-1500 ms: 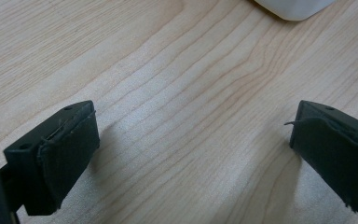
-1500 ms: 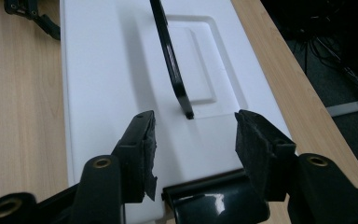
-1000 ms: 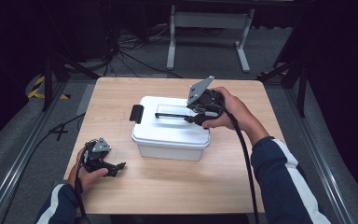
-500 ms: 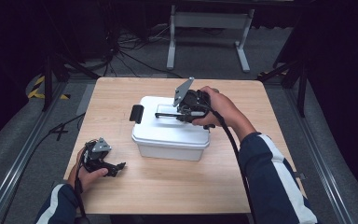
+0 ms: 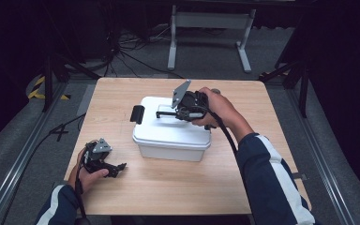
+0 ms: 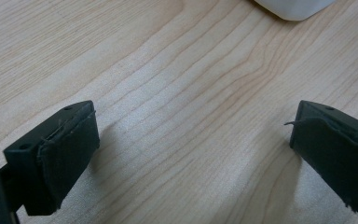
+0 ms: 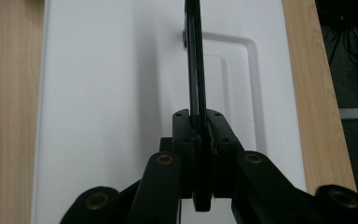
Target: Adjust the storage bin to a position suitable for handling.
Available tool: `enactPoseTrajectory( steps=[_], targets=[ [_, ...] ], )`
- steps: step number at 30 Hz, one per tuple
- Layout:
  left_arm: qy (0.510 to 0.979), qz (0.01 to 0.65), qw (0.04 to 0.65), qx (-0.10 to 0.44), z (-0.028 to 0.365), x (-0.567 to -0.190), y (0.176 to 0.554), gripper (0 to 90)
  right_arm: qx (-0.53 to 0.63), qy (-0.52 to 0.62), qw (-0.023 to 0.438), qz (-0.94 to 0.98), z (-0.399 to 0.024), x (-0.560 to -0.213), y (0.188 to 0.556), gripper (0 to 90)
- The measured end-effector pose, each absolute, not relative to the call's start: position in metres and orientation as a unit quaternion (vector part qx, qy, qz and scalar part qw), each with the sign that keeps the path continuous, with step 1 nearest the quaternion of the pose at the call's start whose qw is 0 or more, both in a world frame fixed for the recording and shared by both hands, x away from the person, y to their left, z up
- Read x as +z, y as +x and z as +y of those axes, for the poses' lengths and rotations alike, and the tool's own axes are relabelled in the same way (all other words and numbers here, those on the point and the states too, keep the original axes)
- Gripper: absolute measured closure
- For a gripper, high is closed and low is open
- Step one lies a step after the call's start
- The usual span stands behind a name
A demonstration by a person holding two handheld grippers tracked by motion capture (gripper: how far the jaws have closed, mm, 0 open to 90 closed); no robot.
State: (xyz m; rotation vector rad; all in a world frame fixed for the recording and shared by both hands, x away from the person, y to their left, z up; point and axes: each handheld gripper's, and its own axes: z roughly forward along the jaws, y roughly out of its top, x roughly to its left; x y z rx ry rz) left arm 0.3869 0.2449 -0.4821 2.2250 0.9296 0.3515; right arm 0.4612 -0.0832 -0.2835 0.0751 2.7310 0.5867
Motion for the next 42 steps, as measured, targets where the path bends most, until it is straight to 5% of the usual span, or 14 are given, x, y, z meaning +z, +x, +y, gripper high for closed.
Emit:
enactPoseTrajectory(
  steps=[42],
  targets=[
    [0.857, 0.358, 0.345, 0.136, 0.245, -0.482, 0.387, 1.7, 0.239, 0.006, 0.208, 0.948, -0.096, -0.253, 0.448, 84.8]
  ],
)
